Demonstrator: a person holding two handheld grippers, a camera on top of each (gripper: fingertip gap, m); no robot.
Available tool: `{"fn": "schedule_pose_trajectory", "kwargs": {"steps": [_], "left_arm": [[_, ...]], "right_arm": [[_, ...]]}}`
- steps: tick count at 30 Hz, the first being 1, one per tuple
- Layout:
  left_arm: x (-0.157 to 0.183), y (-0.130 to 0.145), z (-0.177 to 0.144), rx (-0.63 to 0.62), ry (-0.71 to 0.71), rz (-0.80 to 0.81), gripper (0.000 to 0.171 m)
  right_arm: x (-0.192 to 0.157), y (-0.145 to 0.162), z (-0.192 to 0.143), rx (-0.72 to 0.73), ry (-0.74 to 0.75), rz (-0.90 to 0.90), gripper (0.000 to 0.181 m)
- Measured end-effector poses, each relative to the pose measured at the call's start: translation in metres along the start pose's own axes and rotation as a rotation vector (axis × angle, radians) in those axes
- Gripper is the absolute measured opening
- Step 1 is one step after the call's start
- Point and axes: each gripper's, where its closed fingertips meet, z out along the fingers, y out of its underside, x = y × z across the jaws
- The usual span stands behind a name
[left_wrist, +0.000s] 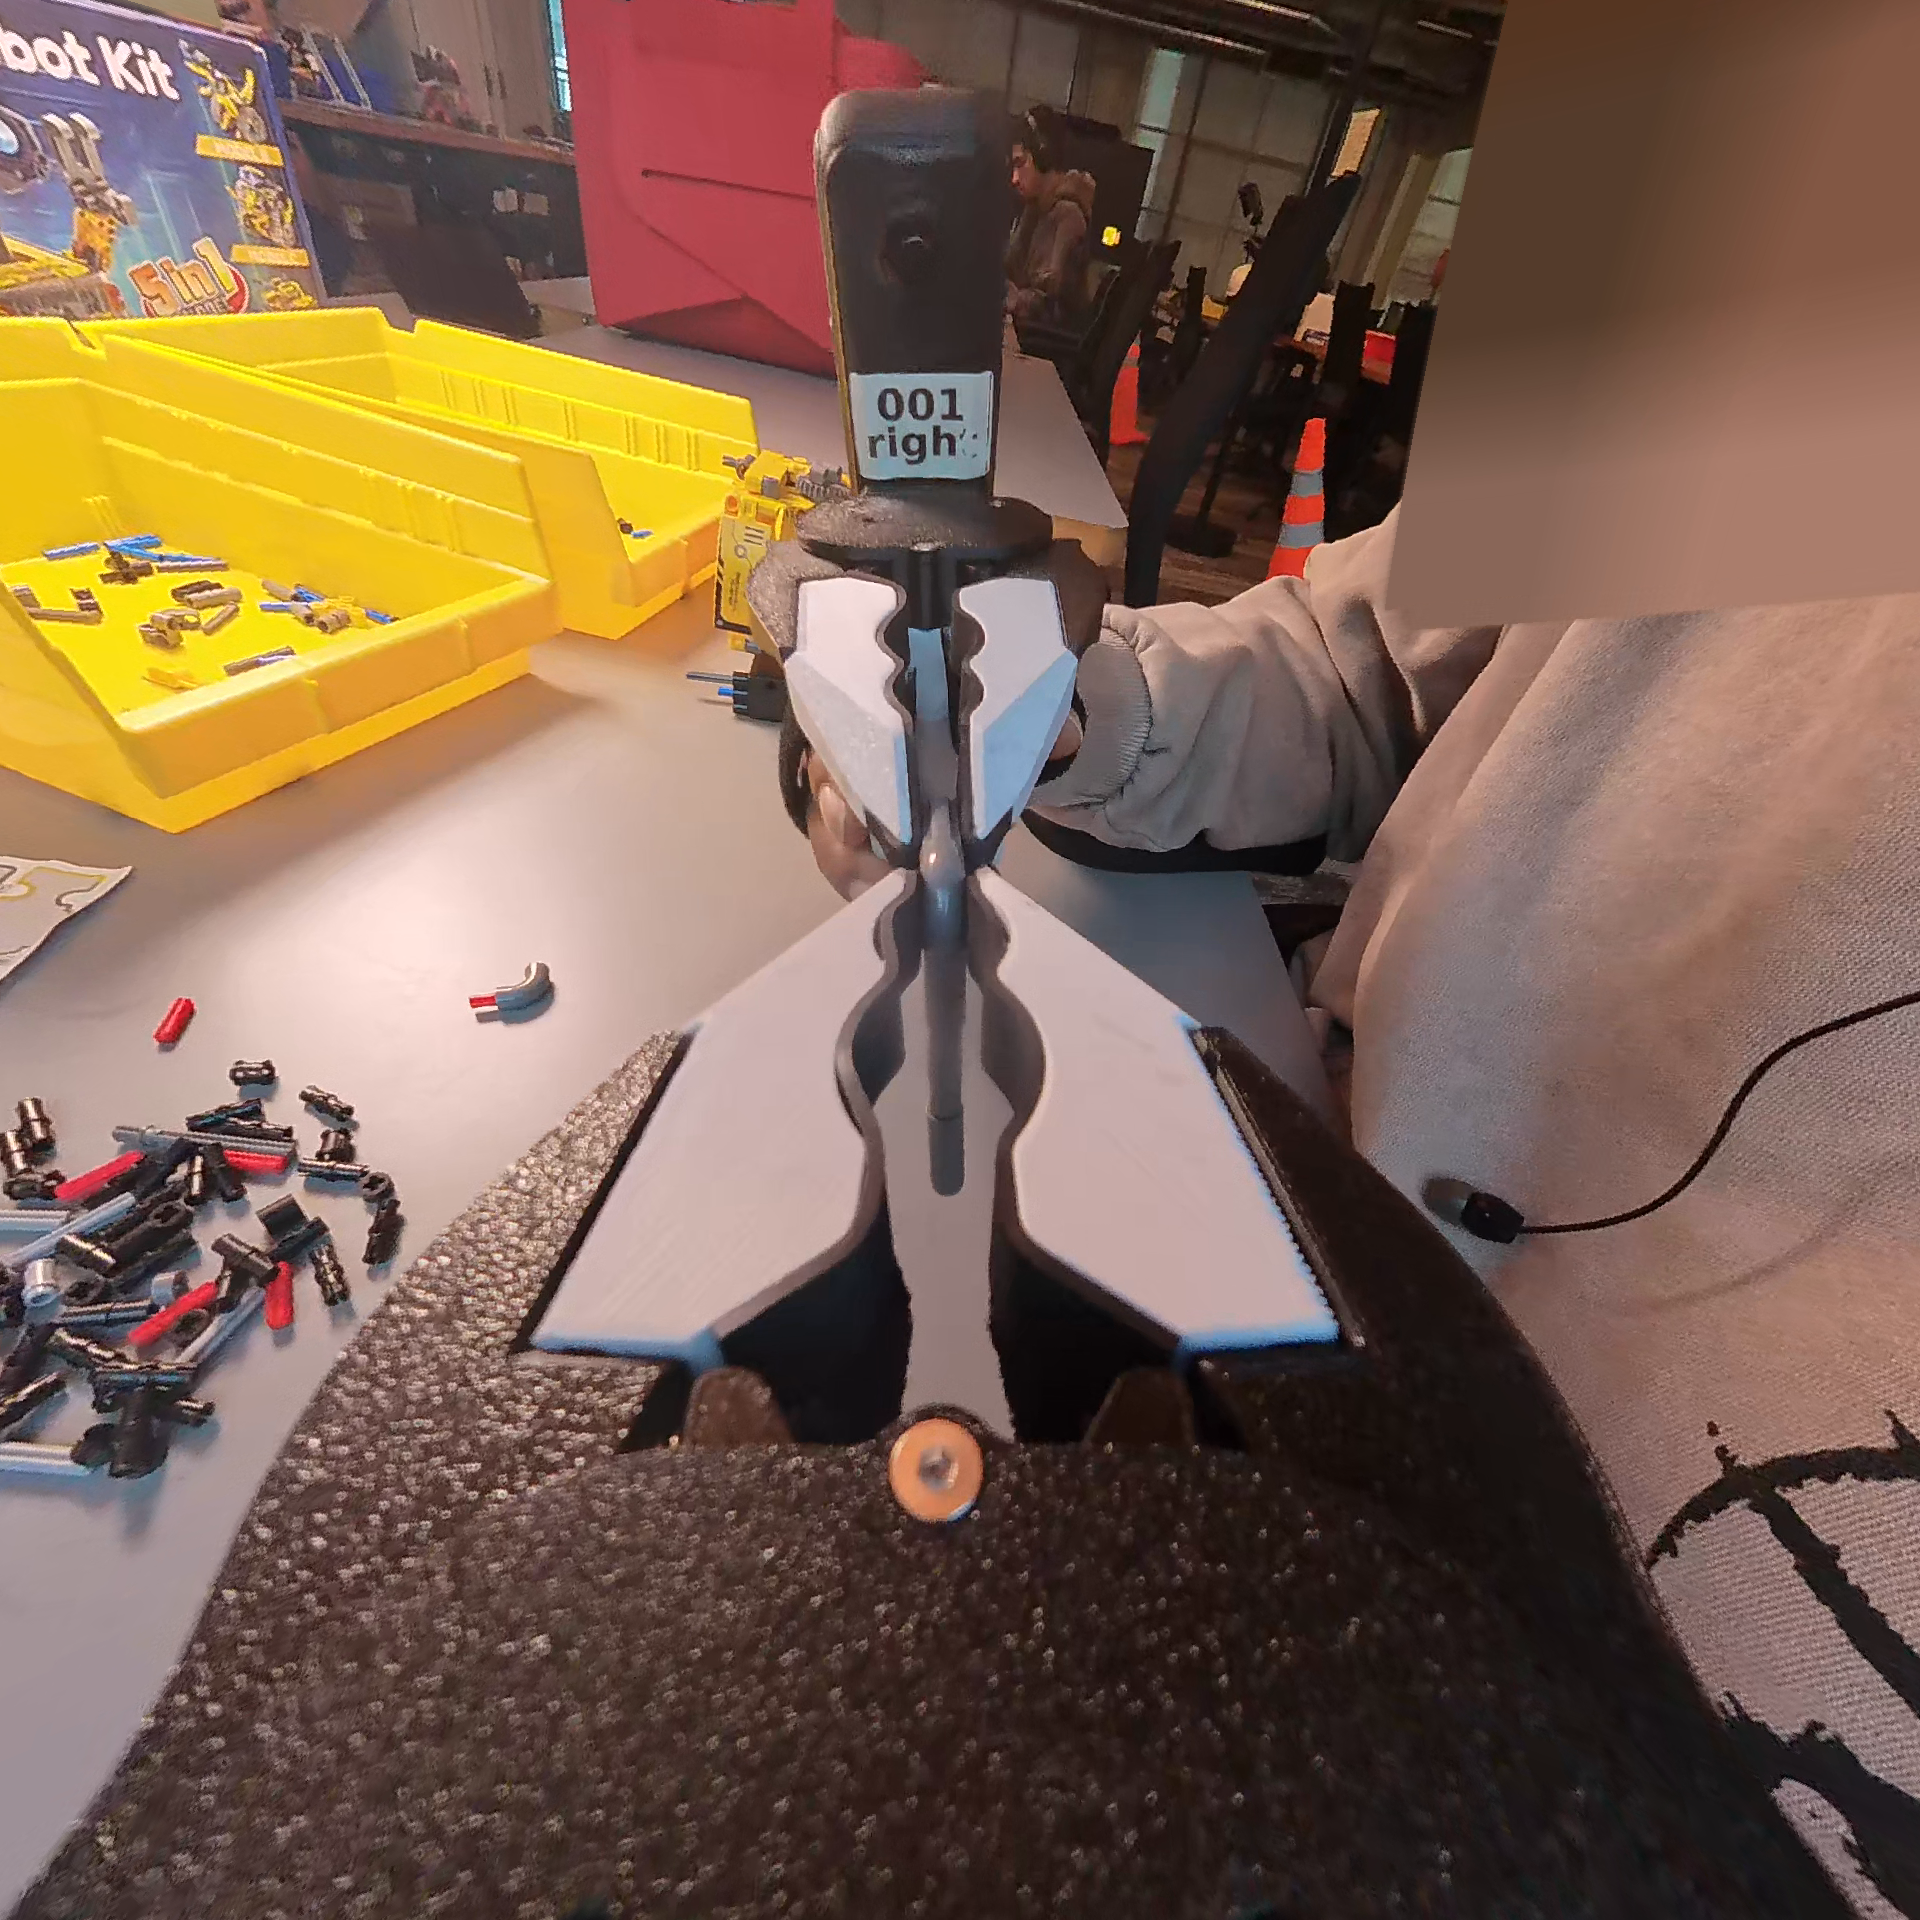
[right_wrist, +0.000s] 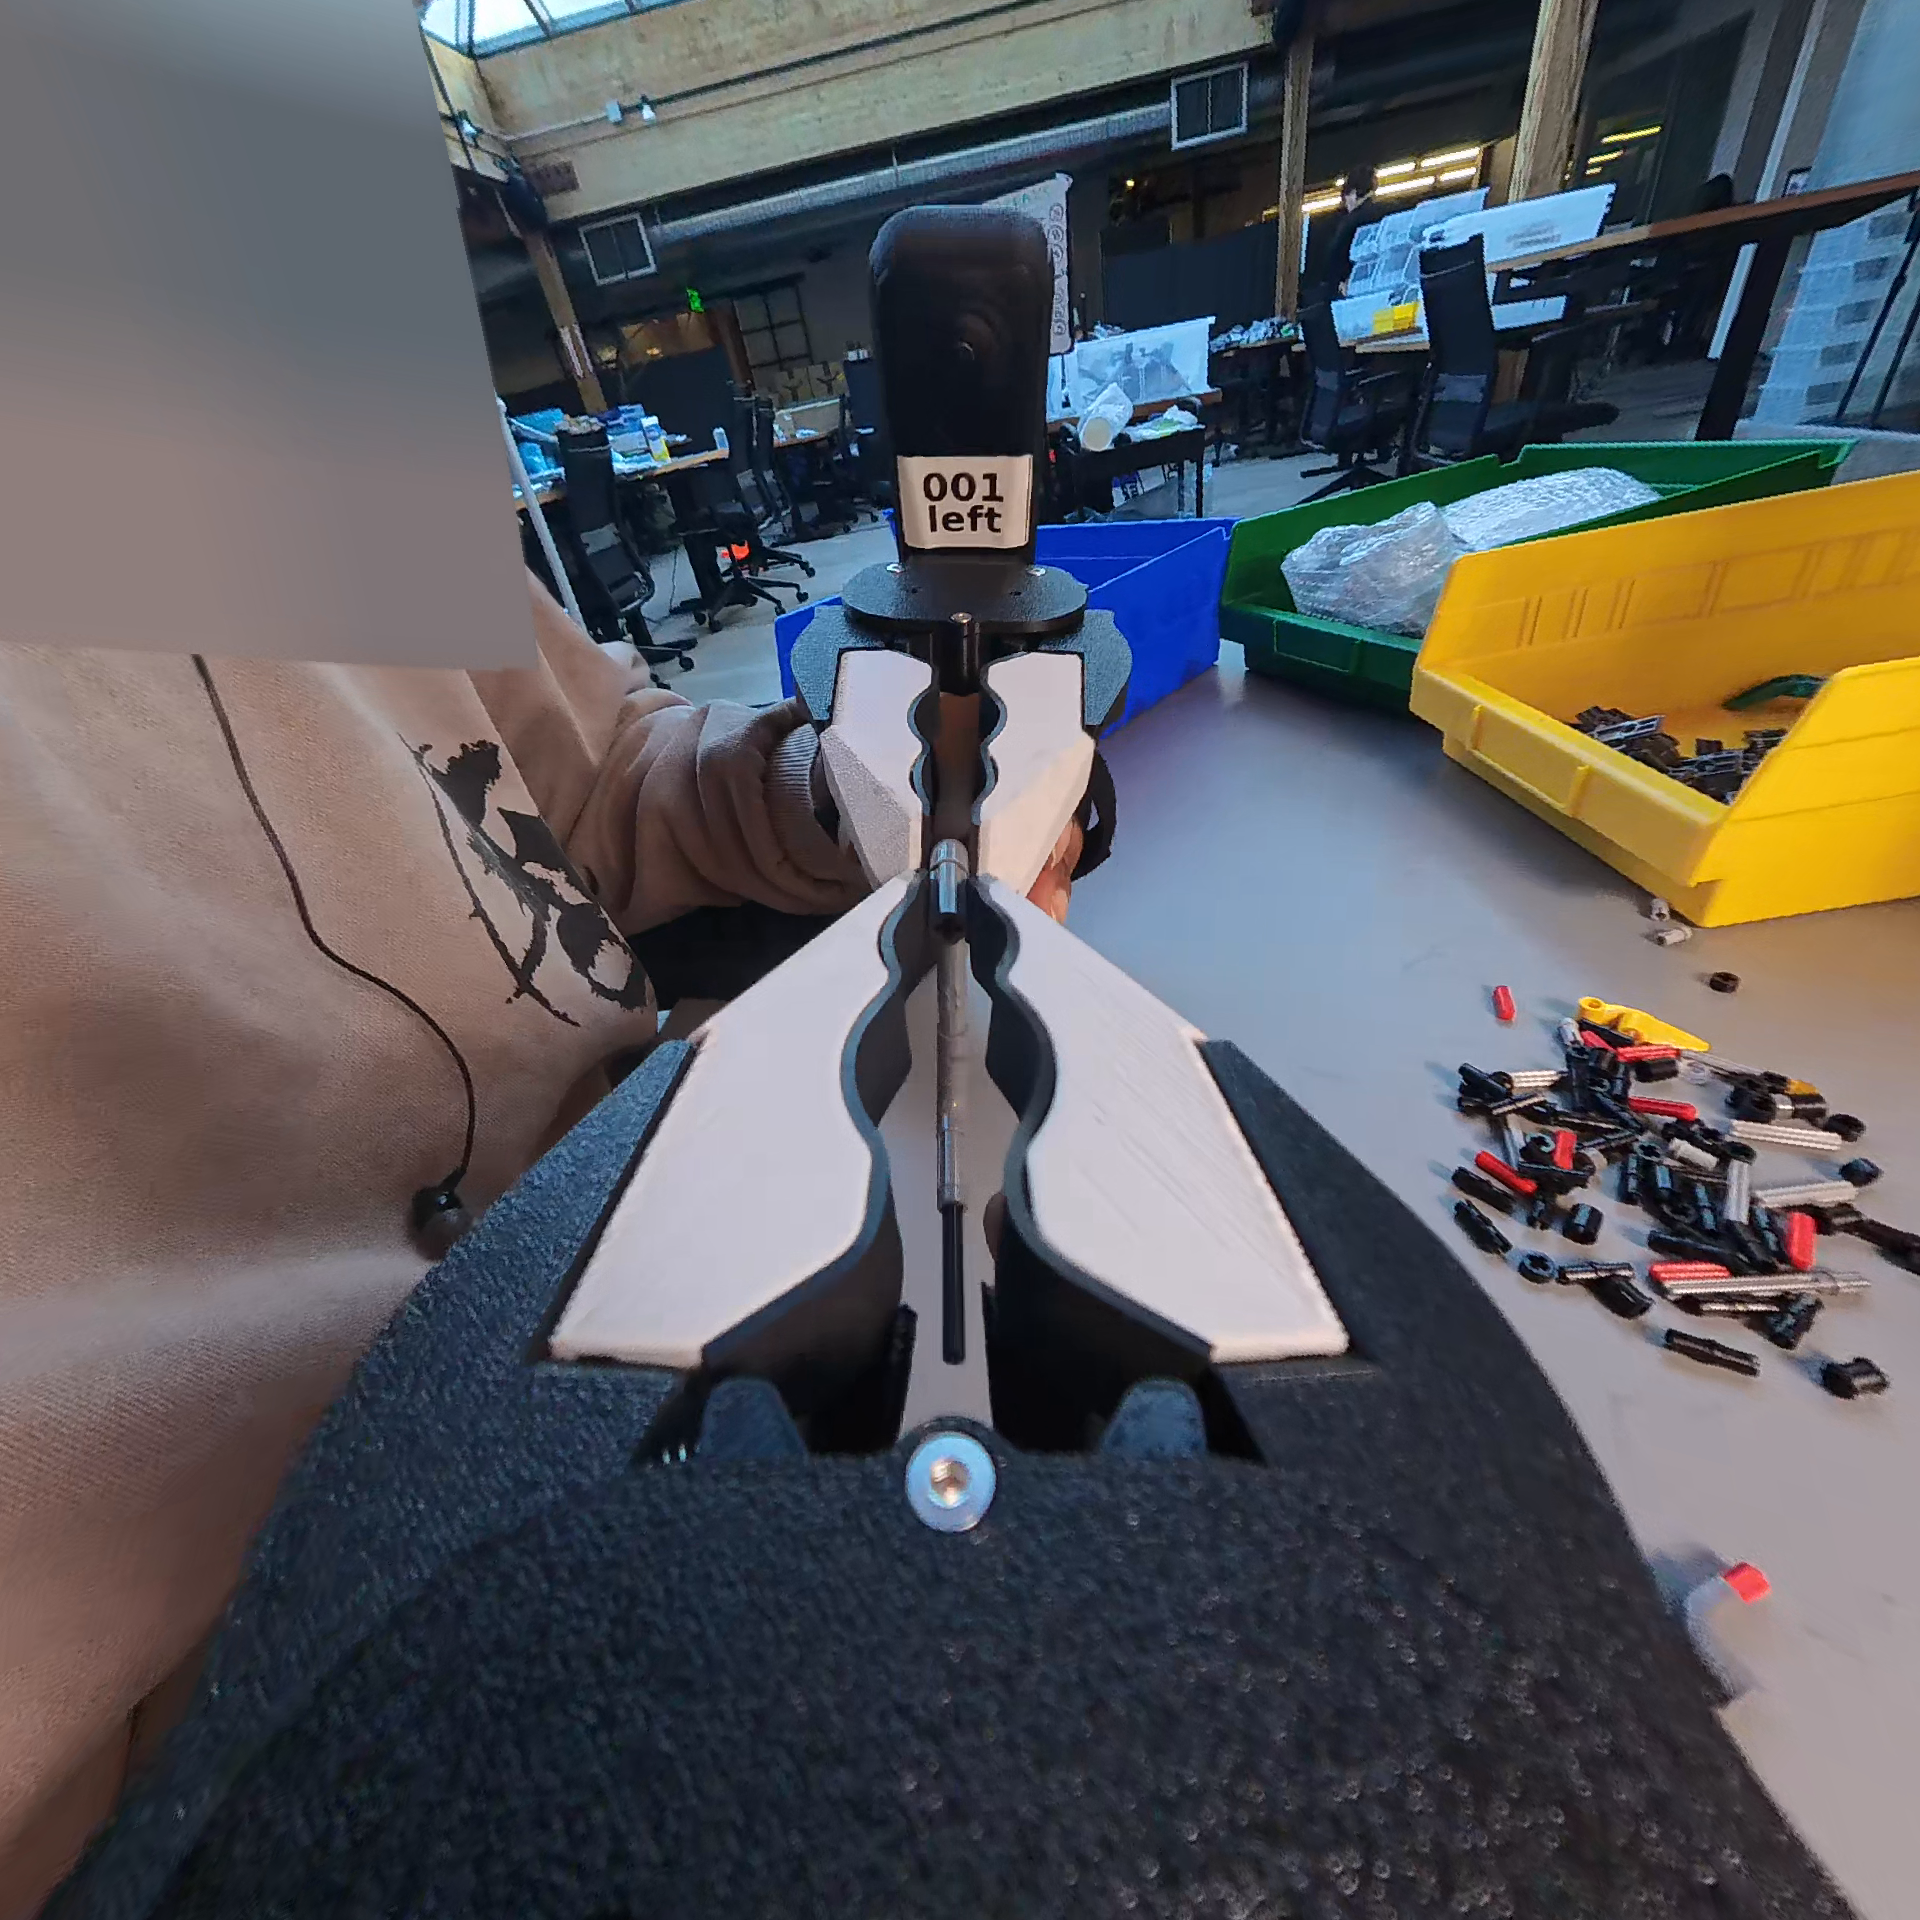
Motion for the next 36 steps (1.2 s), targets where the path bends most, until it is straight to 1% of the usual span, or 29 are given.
{"fn": "schedule_pose_trajectory", "kwargs": {"steps": [7,8,9,10,11,12,13,15,17,19,21,24,25,28,31,33,36], "left_arm": [[0.000,-0.009,0.002,0.026,0.025,-0.035,0.007],[-0.002,-0.015,-0.004,0.067,0.020,-0.044,0.006],[-0.014,-0.034,-0.027,0.197,-0.012,-0.089,0.006],[-0.029,-0.054,-0.062,0.333,-0.049,-0.141,0.006],[-0.035,-0.060,-0.085,0.379,-0.094,-0.110,0.006],[-0.032,-0.053,-0.085,0.331,-0.122,-0.048,0.007],[-0.026,-0.045,-0.071,0.280,-0.117,-0.029,0.007],[-0.026,-0.027,-0.041,0.184,-0.096,-0.072,0.006],[-0.025,-0.024,-0.032,0.159,-0.057,-0.091,0.006],[-0.029,-0.019,-0.031,0.156,-0.062,-0.095,0.007],[-0.036,-0.007,-0.029,0.133,-0.089,-0.125,0.007],[-0.035,-0.002,-0.027,0.149,-0.084,-0.165,0.007],[-0.036,-0.001,-0.027,0.148,-0.087,-0.170,0.007],[-0.042,0.001,-0.027,0.141,-0.121,-0.166,0.007],[-0.048,0.002,-0.032,0.146,-0.160,-0.163,0.007],[-0.052,0.003,-0.035,0.148,-0.182,-0.169,0.007],[-0.056,0.006,-0.037,0.138,-0.201,-0.183,0.007]], "right_arm": [[0.000,-0.007,-0.006,0.025,-0.022,-0.002,0.004],[-0.001,-0.007,-0.008,0.025,-0.028,-0.005,0.004],[0.002,-0.013,-0.022,0.061,-0.035,0.010,0.004],[0.015,-0.021,-0.046,0.116,0.025,0.036,0.004],[0.023,-0.024,-0.064,0.122,0.080,0.018,0.004],[0.022,-0.023,-0.067,0.094,0.106,-0.019,0.004],[0.021,-0.025,-0.061,0.091,0.116,-0.041,0.005],[0.036,-0.026,-0.051,0.077,0.196,-0.062,0.005],[0.049,-0.025,-0.055,0.035,0.252,-0.084,0.005],[0.065,-0.033,-0.072,0.050,0.361,-0.114,0.005],[0.074,-0.044,-0.092,0.093,0.440,-0.096,0.005],[0.089,-0.052,-0.123,0.061,0.579,-0.108,0.005],[0.094,-0.056,-0.134,0.039,0.632,-0.128,0.005],[0.103,-0.068,-0.162,-0.049,0.728,-0.162,0.005],[0.123,-0.078,-0.193,-0.159,0.837,-0.197,0.006],[0.142,-0.079,-0.214,-0.233,0.884,-0.193,0.006],[0.180,-0.072,-0.243,-0.346,0.937,-0.157,0.001]]}}
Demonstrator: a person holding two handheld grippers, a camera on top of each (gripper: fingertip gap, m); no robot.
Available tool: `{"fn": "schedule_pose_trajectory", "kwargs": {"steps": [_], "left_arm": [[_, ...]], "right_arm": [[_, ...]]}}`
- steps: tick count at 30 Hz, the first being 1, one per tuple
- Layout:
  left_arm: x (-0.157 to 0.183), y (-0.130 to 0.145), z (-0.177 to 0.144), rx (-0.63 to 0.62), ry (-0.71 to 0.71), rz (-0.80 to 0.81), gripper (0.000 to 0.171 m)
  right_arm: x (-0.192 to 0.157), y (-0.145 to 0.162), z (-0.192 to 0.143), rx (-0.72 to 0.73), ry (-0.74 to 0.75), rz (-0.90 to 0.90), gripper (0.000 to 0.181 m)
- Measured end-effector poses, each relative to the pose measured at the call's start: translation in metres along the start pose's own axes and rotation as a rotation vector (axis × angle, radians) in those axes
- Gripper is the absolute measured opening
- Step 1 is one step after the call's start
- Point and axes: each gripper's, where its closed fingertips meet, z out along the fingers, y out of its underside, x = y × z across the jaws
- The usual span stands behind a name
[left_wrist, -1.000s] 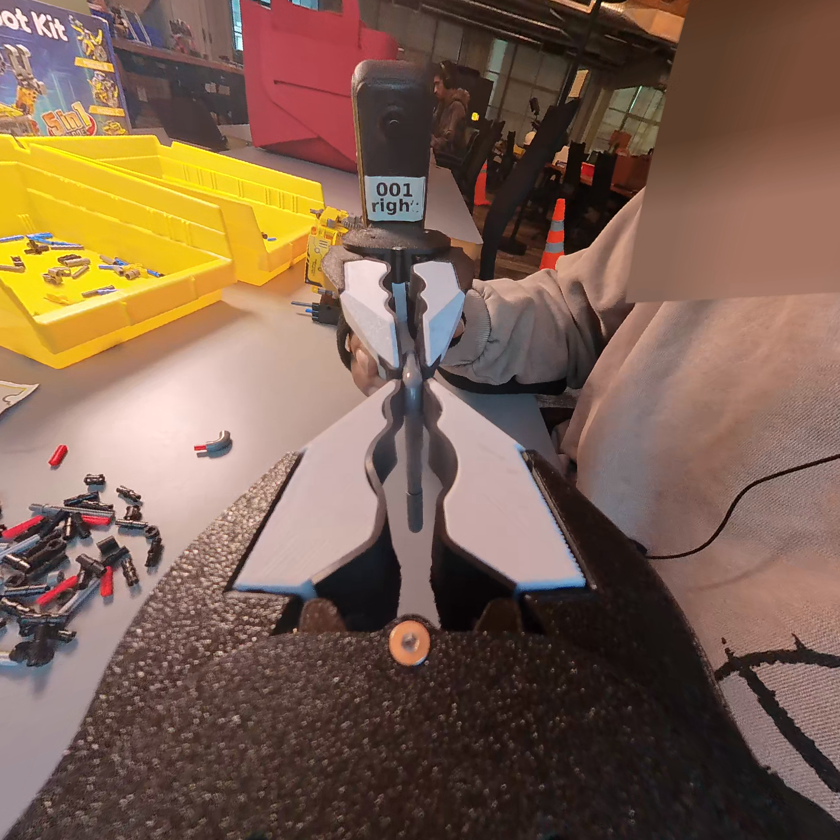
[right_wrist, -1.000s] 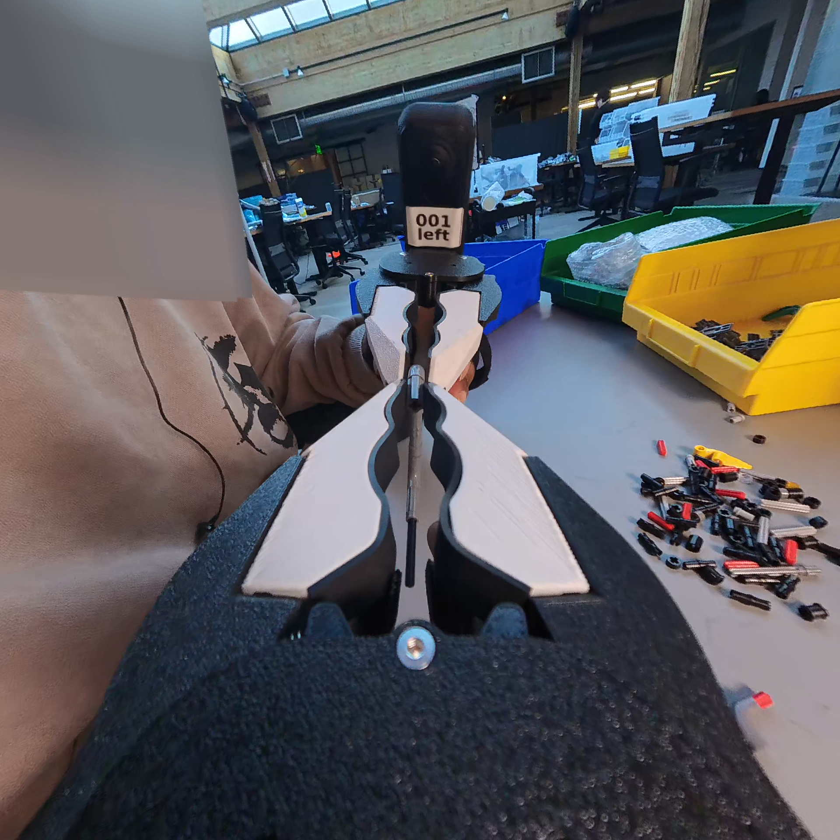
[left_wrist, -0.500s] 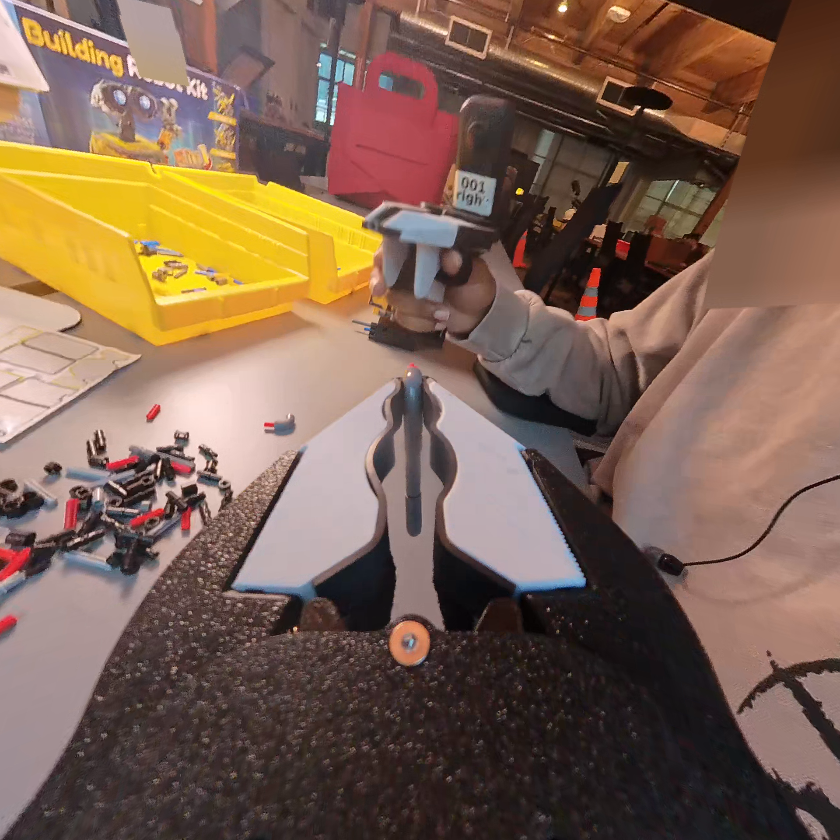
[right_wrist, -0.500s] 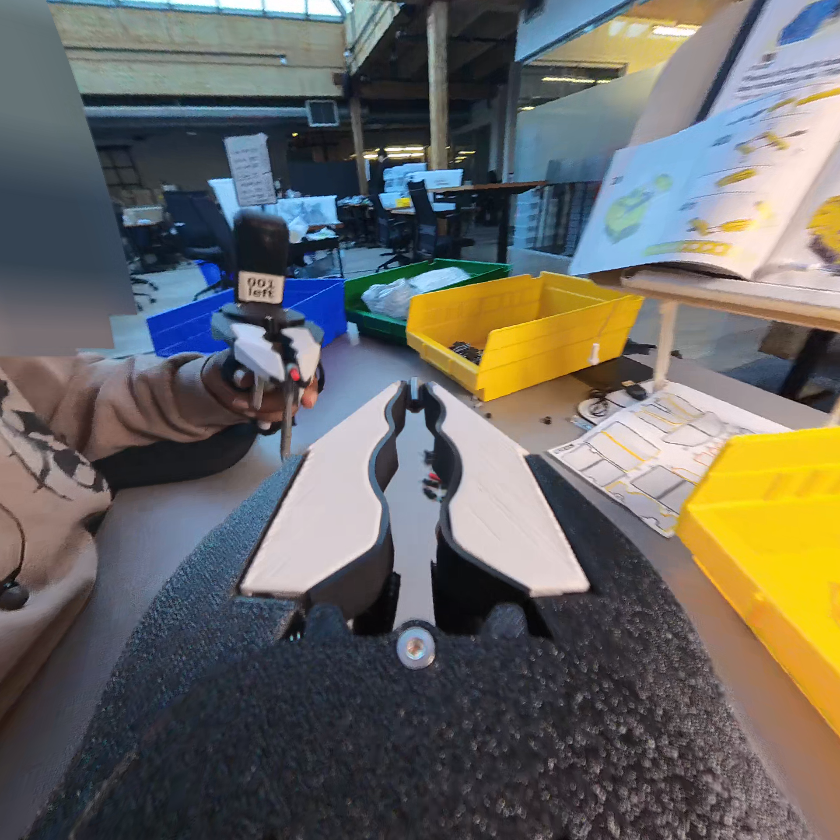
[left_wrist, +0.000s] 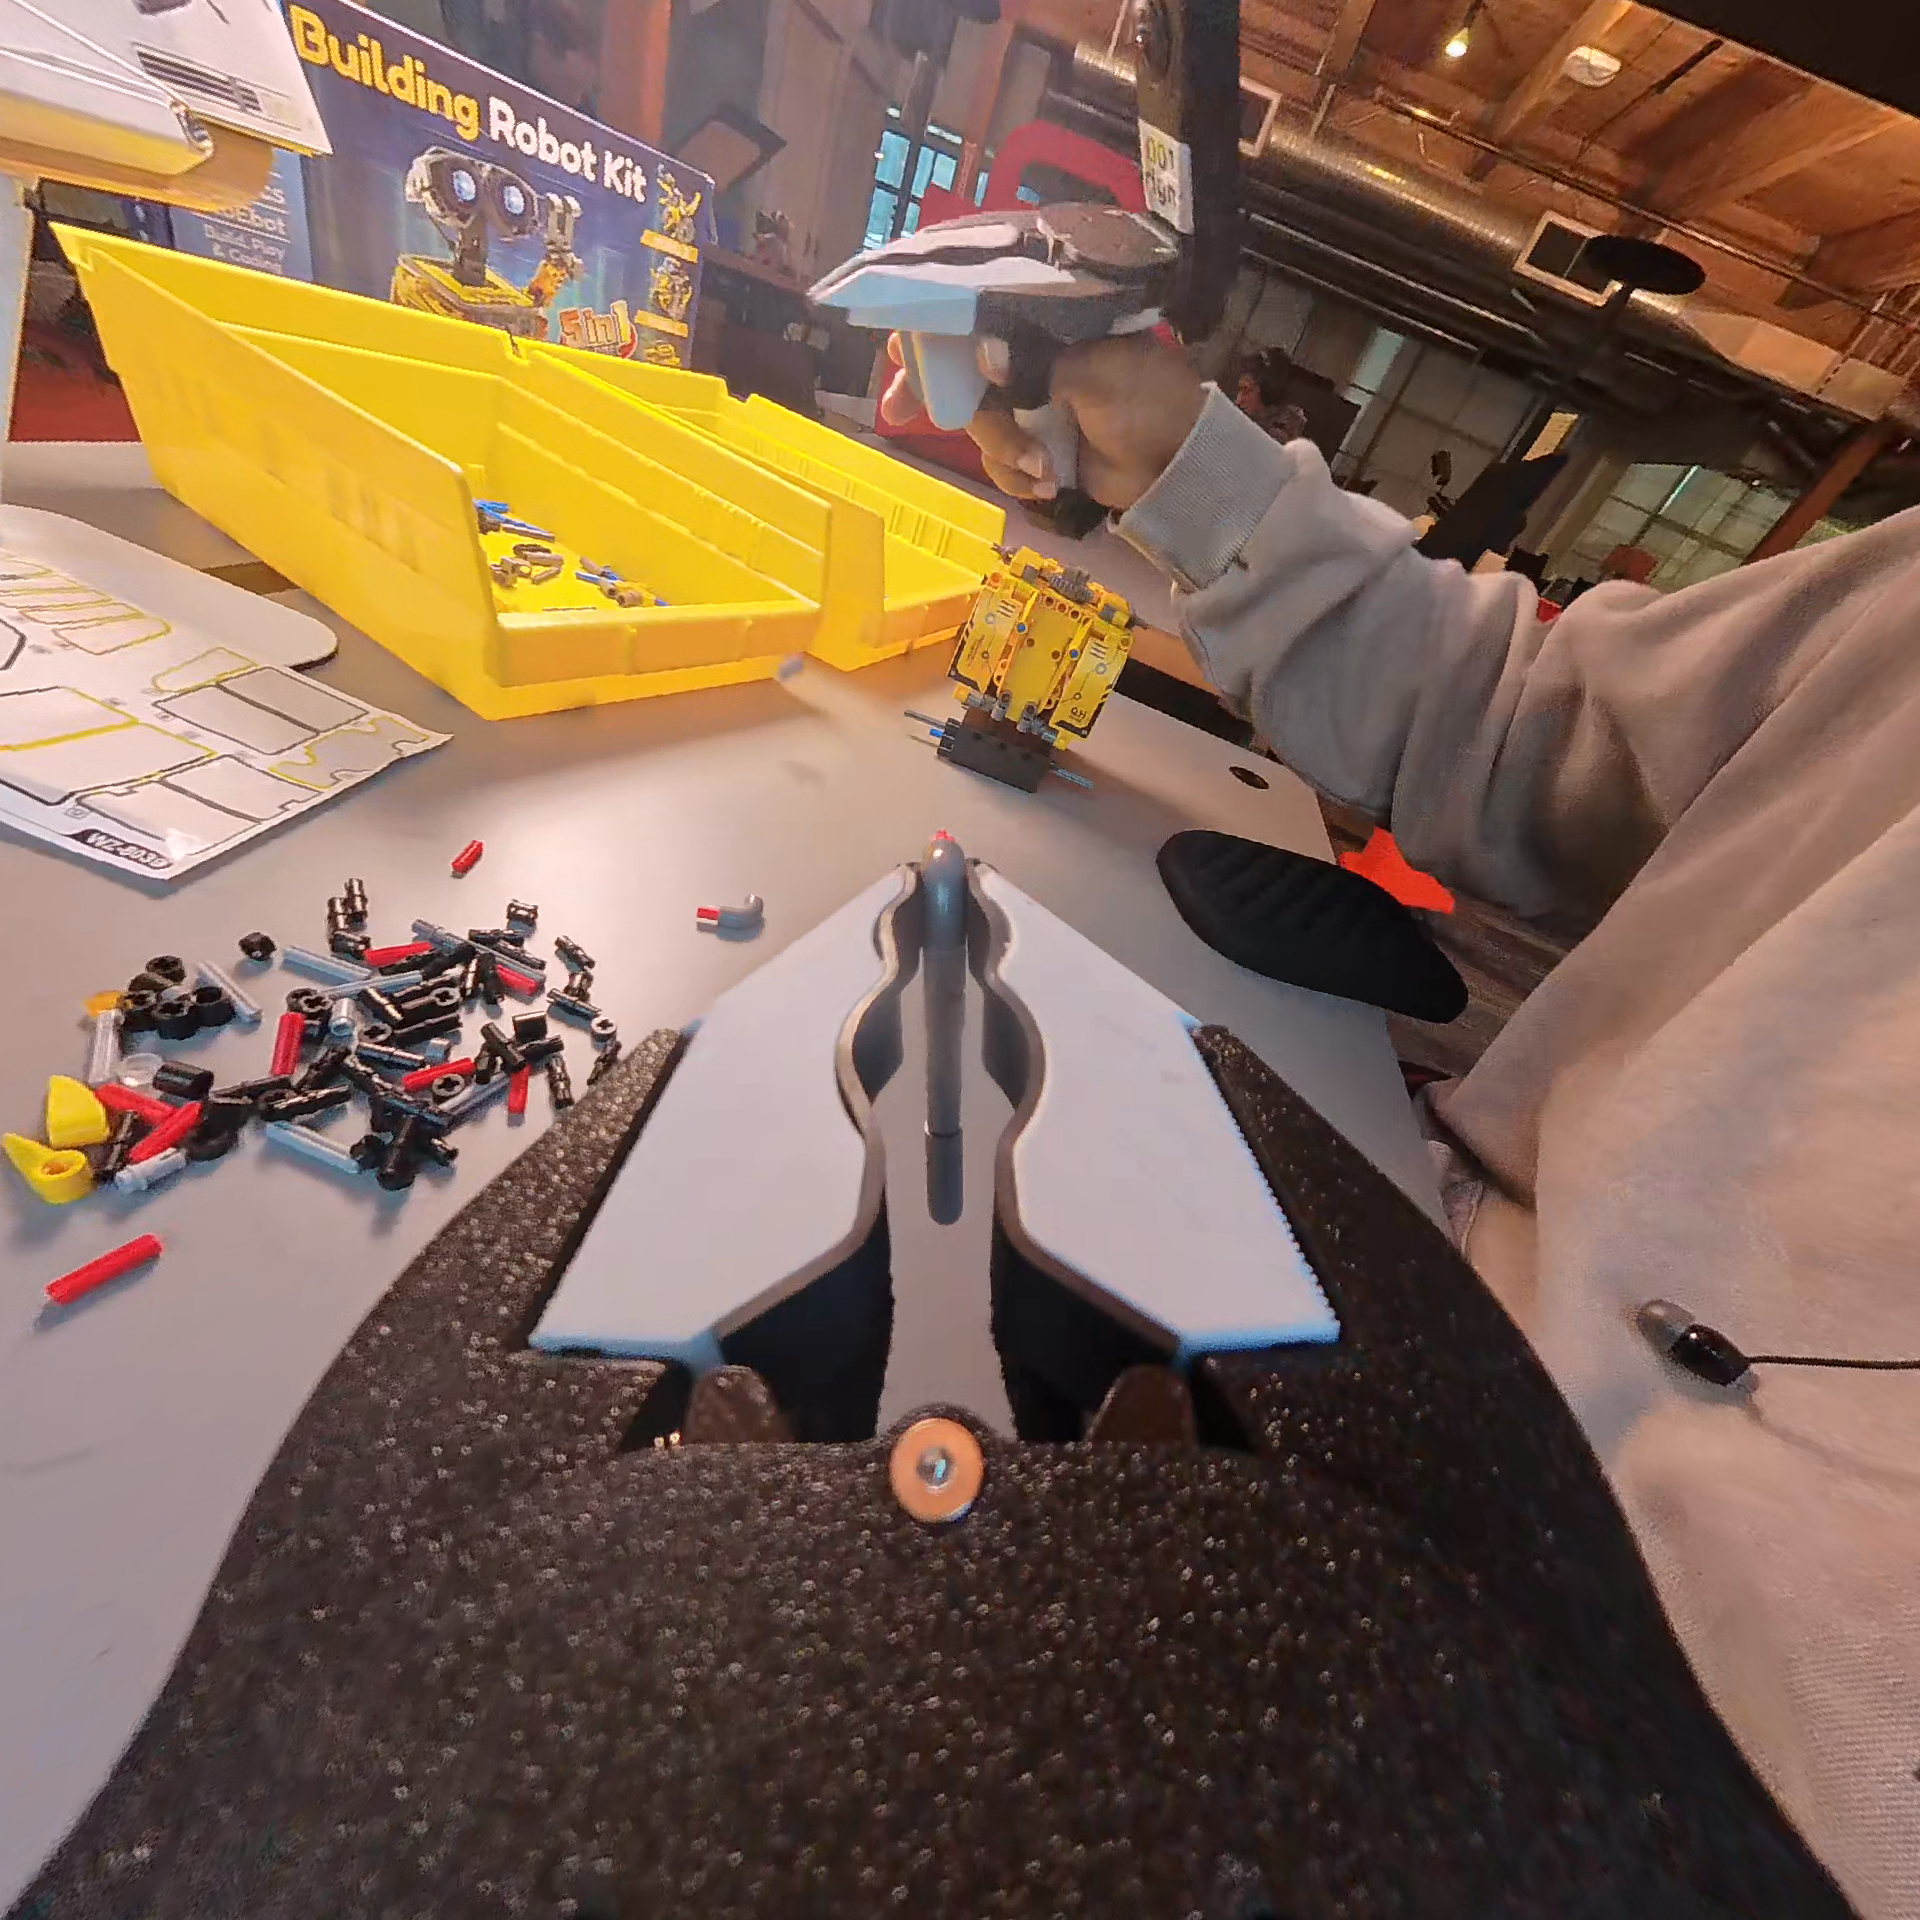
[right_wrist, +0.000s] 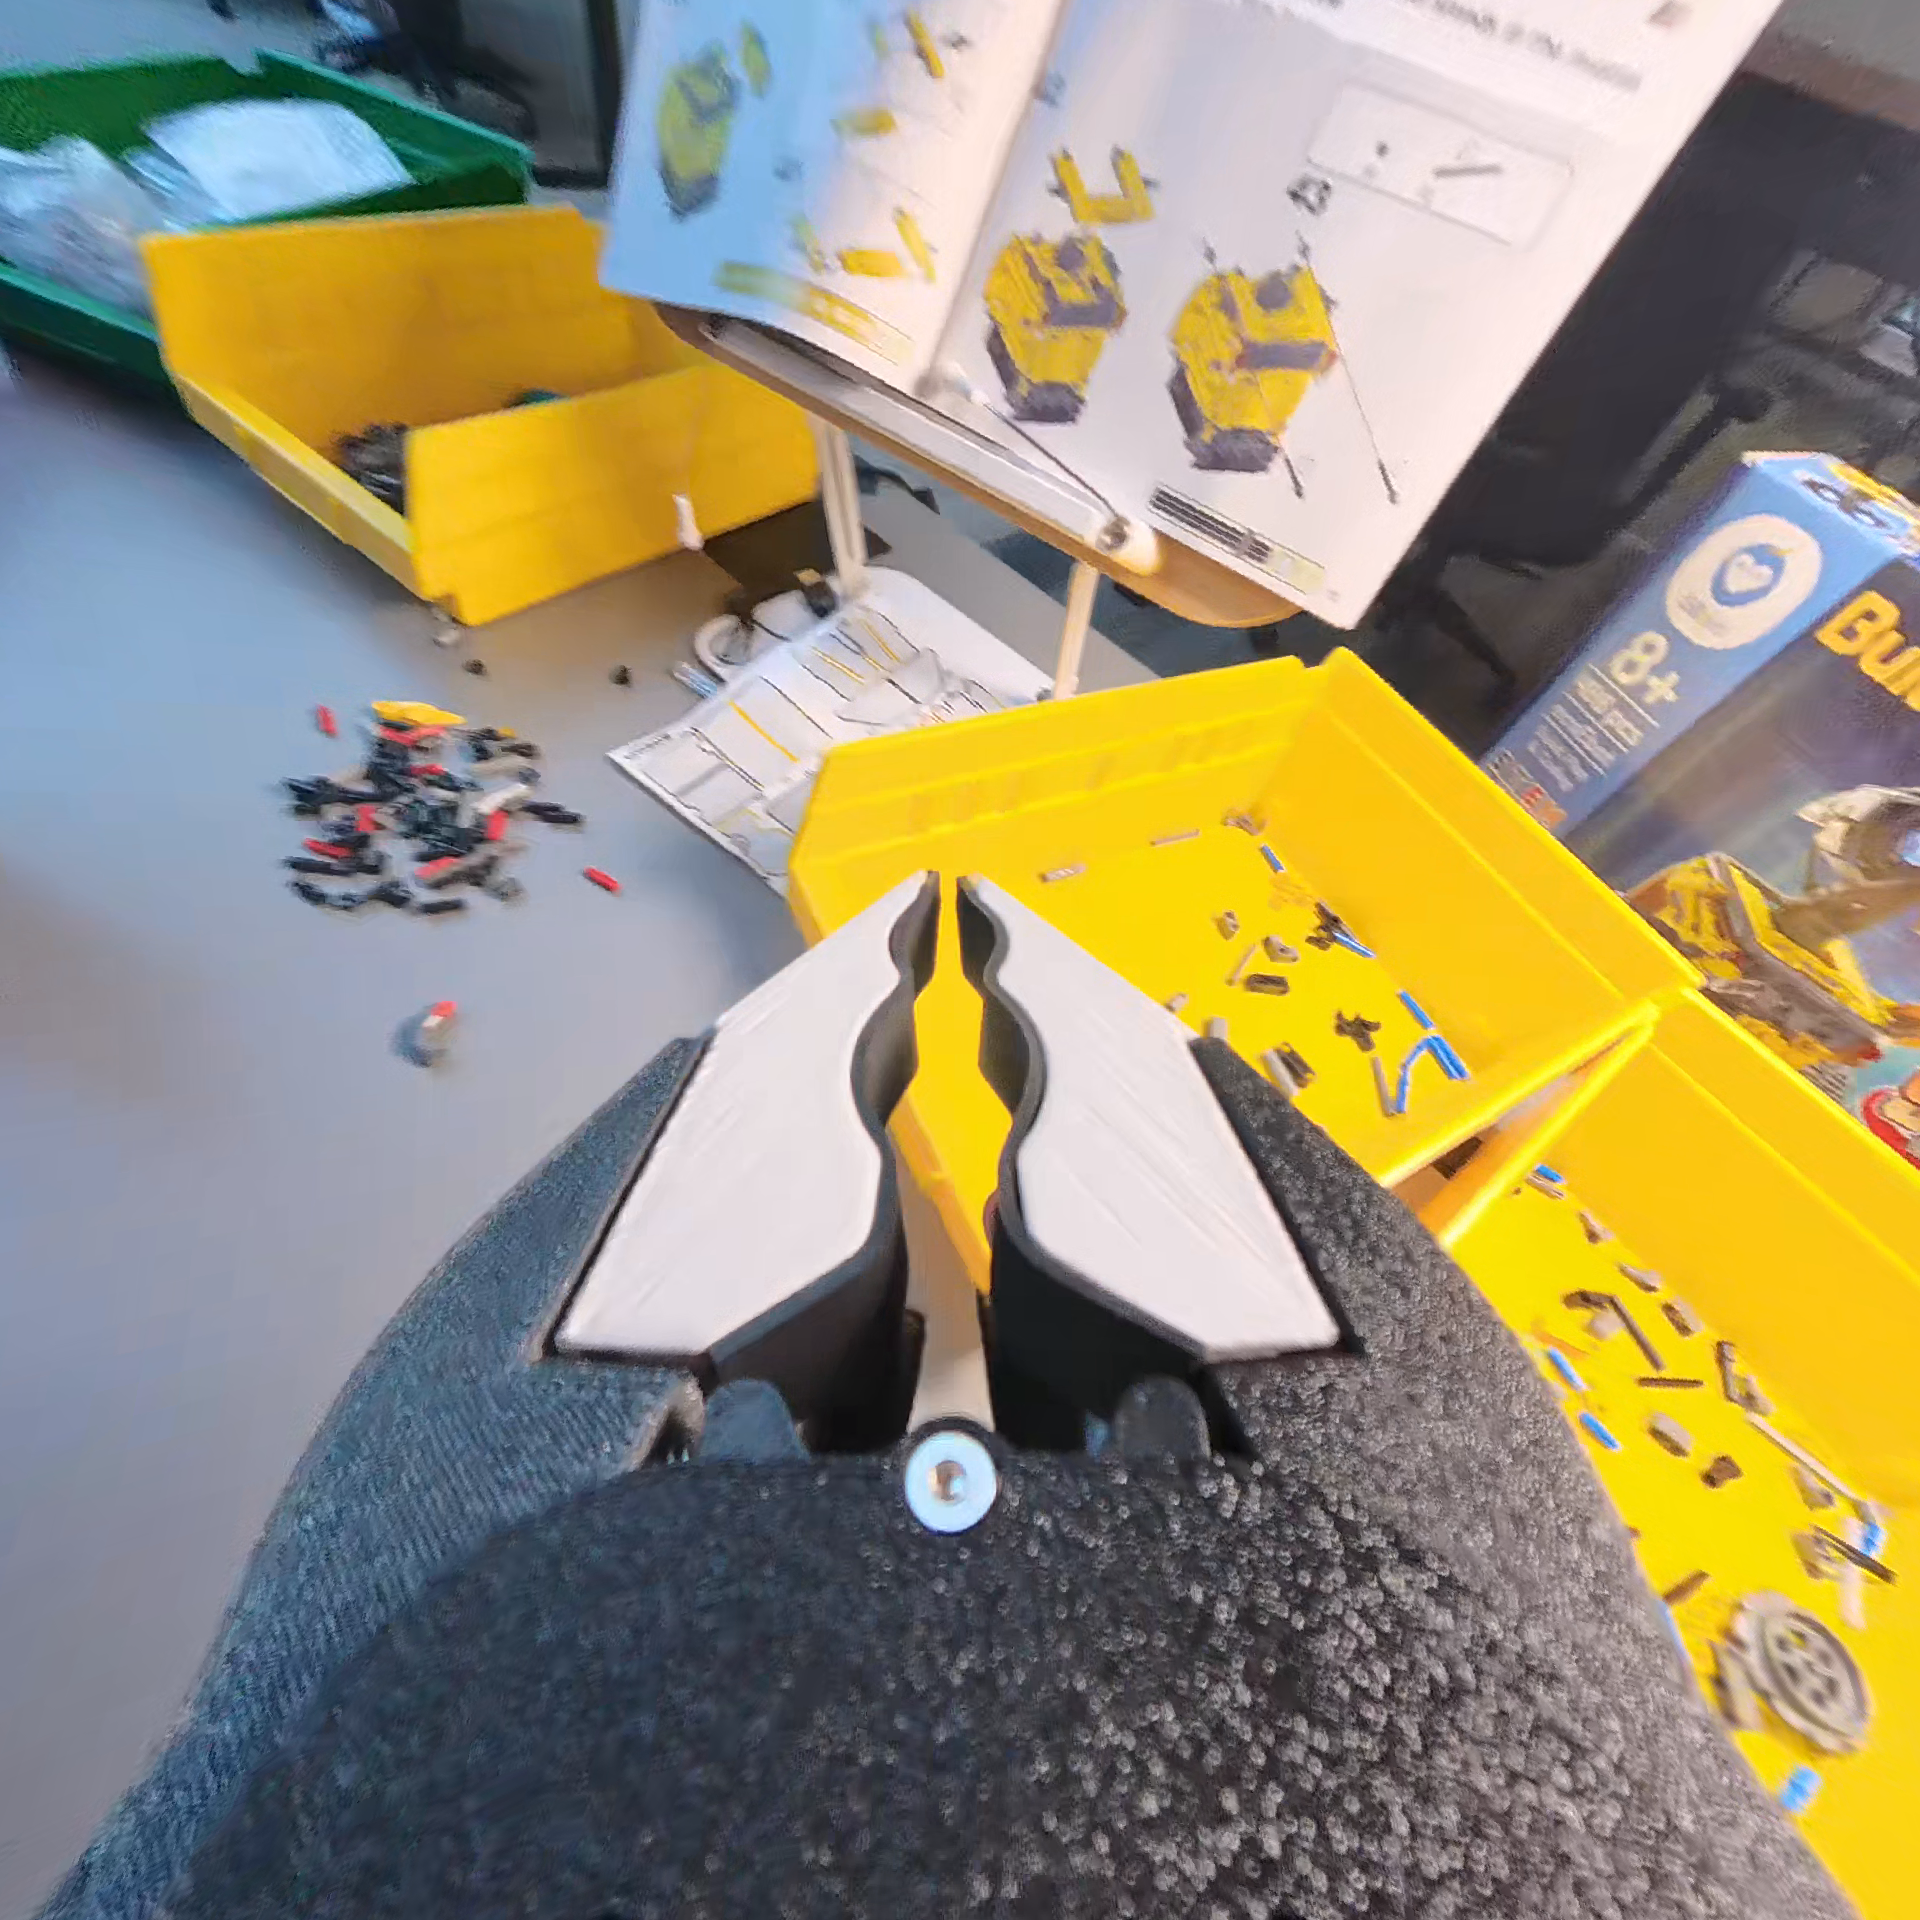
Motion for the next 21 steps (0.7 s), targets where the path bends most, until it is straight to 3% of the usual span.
{"fn": "schedule_pose_trajectory", "kwargs": {"steps": [3,6,11,16,21], "left_arm": [[-0.003,0.003,0.000,-0.010,-0.006,-0.016,0.007],[-0.004,0.008,0.002,-0.032,-0.014,-0.014,0.007],[-0.008,0.014,0.002,-0.064,-0.029,-0.009,0.007],[-0.007,0.020,0.006,-0.087,-0.005,-0.045,0.008],[-0.005,0.028,0.011,-0.124,-0.002,-0.034,0.008]], "right_arm": [[0.034,0.020,0.022,-0.094,0.038,0.006,0.000],[0.043,0.035,0.042,-0.160,0.015,0.012,0.001],[0.013,0.055,0.034,-0.311,-0.119,-0.124,0.015],[0.008,0.067,0.005,-0.354,-0.152,-0.102,0.021],[-0.035,0.096,-0.007,-0.526,-0.345,-0.149,0.033]]}}
